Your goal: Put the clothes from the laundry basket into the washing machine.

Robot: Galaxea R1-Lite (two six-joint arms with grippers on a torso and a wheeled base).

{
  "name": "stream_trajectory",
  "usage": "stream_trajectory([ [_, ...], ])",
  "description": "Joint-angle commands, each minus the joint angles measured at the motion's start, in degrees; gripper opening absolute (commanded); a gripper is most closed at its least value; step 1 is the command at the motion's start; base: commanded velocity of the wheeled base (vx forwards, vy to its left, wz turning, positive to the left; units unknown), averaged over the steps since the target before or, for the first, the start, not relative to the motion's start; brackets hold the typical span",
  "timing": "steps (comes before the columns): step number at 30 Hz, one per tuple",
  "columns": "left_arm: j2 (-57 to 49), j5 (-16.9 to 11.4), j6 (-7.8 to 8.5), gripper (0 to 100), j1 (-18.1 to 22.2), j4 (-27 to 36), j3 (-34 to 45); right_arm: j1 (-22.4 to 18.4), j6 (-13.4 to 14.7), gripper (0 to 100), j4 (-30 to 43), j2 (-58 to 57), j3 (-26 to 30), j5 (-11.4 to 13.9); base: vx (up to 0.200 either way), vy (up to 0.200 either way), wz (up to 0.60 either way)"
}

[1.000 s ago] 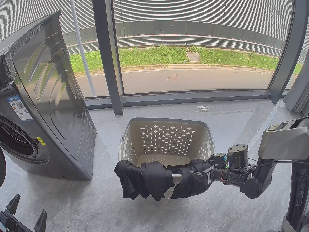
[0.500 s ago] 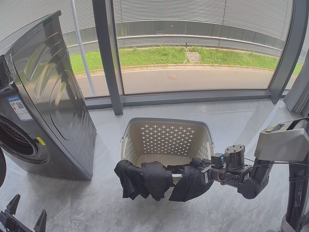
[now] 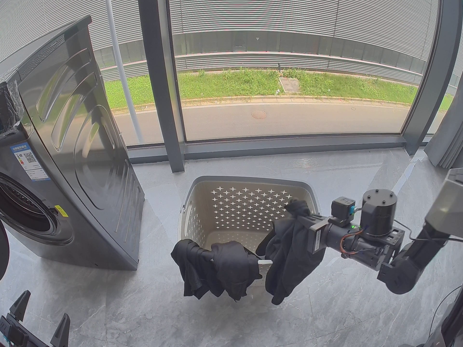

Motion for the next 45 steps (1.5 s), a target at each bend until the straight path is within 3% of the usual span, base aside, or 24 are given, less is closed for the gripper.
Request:
stream_trajectory([
  [1, -1.01, 0.00, -0.12, 100, 0.01, -0.07, 1.01, 4.52, 2.10, 0, 0.42, -17.92, 2.29, -2.77, 0.000, 0.000, 0.00],
  [4, -1.01, -0.09, -0.12, 100, 0.01, -0.07, 1.01, 5.67, 2.36, 0, 0.77, -25.48, 2.64, -4.00, 0.000, 0.000, 0.00],
  [9, -1.01, -0.09, -0.29, 100, 0.01, -0.07, 1.01, 5.67, 2.71, 0, 0.86, -32.16, 4.57, -3.74, 0.000, 0.000, 0.00],
  [19, -1.01, -0.17, -0.38, 100, 0.01, -0.16, 1.01, 5.84, 2.80, 0, 0.69, -33.83, 5.80, -3.48, -0.120, 0.000, 0.00],
  [28, -1.01, -0.17, -0.65, 100, 0.01, -0.16, 1.01, 5.23, 2.36, 0, 0.77, -33.66, 7.47, -4.18, 0.000, 0.000, 0.00],
  [32, -1.01, -0.26, -0.82, 100, 0.01, -0.16, 1.01, 4.96, 2.36, 0, 0.86, -33.39, 7.82, -4.62, 0.000, 0.200, 0.00],
  [41, -1.01, -0.17, -0.82, 100, 0.01, -0.16, 1.01, 6.46, 2.62, 0, 5.34, -34.01, 6.86, -15.78, 0.000, 0.200, 0.00],
  [45, -1.01, -0.17, -0.82, 100, 0.01, -0.16, 1.01, 6.37, 2.71, 0, 5.34, -34.01, 6.68, -16.66, 0.000, 0.200, 0.00],
])
